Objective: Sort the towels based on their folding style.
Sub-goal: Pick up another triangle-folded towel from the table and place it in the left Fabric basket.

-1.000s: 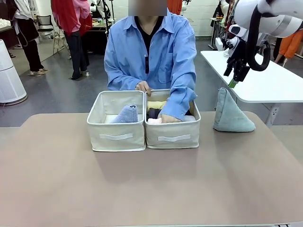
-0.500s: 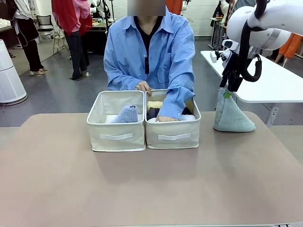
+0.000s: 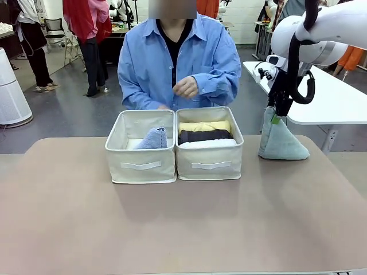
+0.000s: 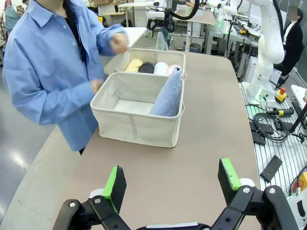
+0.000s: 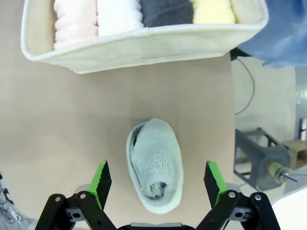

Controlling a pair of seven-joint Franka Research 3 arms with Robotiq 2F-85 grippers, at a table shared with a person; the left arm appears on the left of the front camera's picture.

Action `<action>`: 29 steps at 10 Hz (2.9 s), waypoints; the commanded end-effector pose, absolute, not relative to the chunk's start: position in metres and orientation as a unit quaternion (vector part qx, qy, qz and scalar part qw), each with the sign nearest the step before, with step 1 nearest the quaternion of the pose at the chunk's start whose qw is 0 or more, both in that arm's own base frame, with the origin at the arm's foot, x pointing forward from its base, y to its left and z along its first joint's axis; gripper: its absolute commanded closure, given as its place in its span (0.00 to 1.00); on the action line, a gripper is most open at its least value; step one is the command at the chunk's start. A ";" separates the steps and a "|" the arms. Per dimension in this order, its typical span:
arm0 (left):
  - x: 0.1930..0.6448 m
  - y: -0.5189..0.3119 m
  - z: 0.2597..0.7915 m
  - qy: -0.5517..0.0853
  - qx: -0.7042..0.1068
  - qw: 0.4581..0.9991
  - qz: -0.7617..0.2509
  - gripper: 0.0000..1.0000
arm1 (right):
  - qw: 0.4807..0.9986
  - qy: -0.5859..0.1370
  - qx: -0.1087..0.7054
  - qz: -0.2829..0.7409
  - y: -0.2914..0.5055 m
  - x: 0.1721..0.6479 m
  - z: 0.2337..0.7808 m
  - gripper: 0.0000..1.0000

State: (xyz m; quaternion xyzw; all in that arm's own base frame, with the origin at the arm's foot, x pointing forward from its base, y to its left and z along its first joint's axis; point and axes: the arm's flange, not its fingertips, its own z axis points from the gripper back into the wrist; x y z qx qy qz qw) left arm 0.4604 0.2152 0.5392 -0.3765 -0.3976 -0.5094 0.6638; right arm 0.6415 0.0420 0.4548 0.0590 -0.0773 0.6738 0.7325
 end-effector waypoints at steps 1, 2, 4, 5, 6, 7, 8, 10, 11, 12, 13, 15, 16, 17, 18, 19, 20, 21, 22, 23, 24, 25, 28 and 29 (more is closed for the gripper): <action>0.459 0.216 0.540 -0.396 -0.376 0.664 -0.510 0.00 | 0.737 -0.058 0.065 0.671 0.046 0.643 0.447 0.00; 0.459 0.216 0.540 -0.396 -0.376 0.664 -0.510 0.00 | 0.734 -0.055 0.070 0.674 0.049 0.643 0.445 0.00; 0.459 0.216 0.540 -0.396 -0.376 0.664 -0.510 0.00 | 0.725 -0.063 0.073 0.682 0.051 0.644 0.445 0.00; 0.459 0.216 0.540 -0.396 -0.376 0.664 -0.510 0.00 | 0.723 -0.063 0.070 0.684 0.051 0.644 0.445 0.60; 0.459 0.216 0.540 -0.396 -0.376 0.664 -0.510 0.00 | 0.723 -0.062 0.070 0.685 0.051 0.644 0.444 0.60; 0.459 0.216 0.540 -0.396 -0.376 0.664 -0.510 0.00 | 0.723 -0.060 0.067 0.685 0.051 0.644 0.444 1.00; 0.459 0.216 0.540 -0.396 -0.376 0.664 -0.510 0.00 | 0.722 -0.057 0.067 0.686 0.051 0.644 0.444 0.65; 0.459 0.216 0.540 -0.396 -0.376 0.664 -0.510 0.00 | 0.719 -0.056 0.068 0.690 0.050 0.643 0.443 1.00; 0.459 0.216 0.540 -0.396 -0.376 0.664 -0.510 0.00 | 0.719 -0.055 0.069 0.690 0.050 0.642 0.443 1.00; 0.459 0.216 0.540 -0.396 -0.376 0.664 -0.510 0.00 | 0.718 -0.054 0.071 0.690 0.049 0.643 0.442 1.00; 0.459 0.216 0.540 -0.396 -0.376 0.664 -0.510 0.00 | 0.717 -0.053 0.070 0.691 0.049 0.643 0.443 1.00; 0.459 0.216 0.540 -0.396 -0.376 0.664 -0.510 0.00 | 0.717 -0.049 0.067 0.692 0.049 0.643 0.445 1.00; 0.459 0.216 0.540 -0.396 -0.376 0.664 -0.510 0.00 | 0.717 -0.049 0.053 0.693 0.048 0.639 0.453 1.00; 0.459 0.216 0.540 -0.396 -0.376 0.664 -0.510 0.00 | 0.714 -0.036 0.037 0.698 0.050 0.624 0.480 0.92; 0.459 0.216 0.540 -0.396 -0.376 0.664 -0.510 0.00 | 0.715 -0.033 0.018 0.698 0.052 0.605 0.517 0.92; 0.459 0.216 0.540 -0.396 -0.376 0.664 -0.510 0.00 | 0.710 -0.047 0.002 0.702 0.055 0.584 0.561 0.92; 0.459 0.216 0.540 -0.396 -0.376 0.664 -0.510 0.00 | 0.702 -0.071 -0.003 0.708 0.058 0.563 0.603 0.92; 0.459 0.216 0.540 -0.396 -0.376 0.664 -0.510 0.00 | 0.695 -0.098 -0.015 0.713 0.061 0.545 0.641 0.92; 0.459 0.216 0.540 -0.396 -0.376 0.664 -0.510 0.00 | 0.689 -0.124 -0.015 0.714 0.064 0.529 0.675 0.92; 0.459 0.216 0.540 -0.396 -0.376 0.664 -0.510 0.00 | 0.686 -0.143 -0.017 0.713 0.064 0.519 0.695 0.92; 0.459 0.216 0.540 -0.396 -0.376 0.664 -0.510 0.00 | 0.681 -0.147 -0.011 0.717 0.062 0.511 0.704 0.92; 0.459 0.216 0.540 -0.396 -0.376 0.664 -0.510 0.00 | 0.681 -0.143 -0.015 0.718 0.057 0.508 0.702 0.92; 0.459 0.216 0.540 -0.396 -0.376 0.664 -0.510 0.00 | 0.685 -0.138 -0.030 0.714 0.066 0.501 0.717 0.92; 0.459 0.216 0.540 -0.396 -0.376 0.664 -0.510 0.00 | 0.685 -0.138 -0.030 0.714 0.066 0.501 0.717 0.92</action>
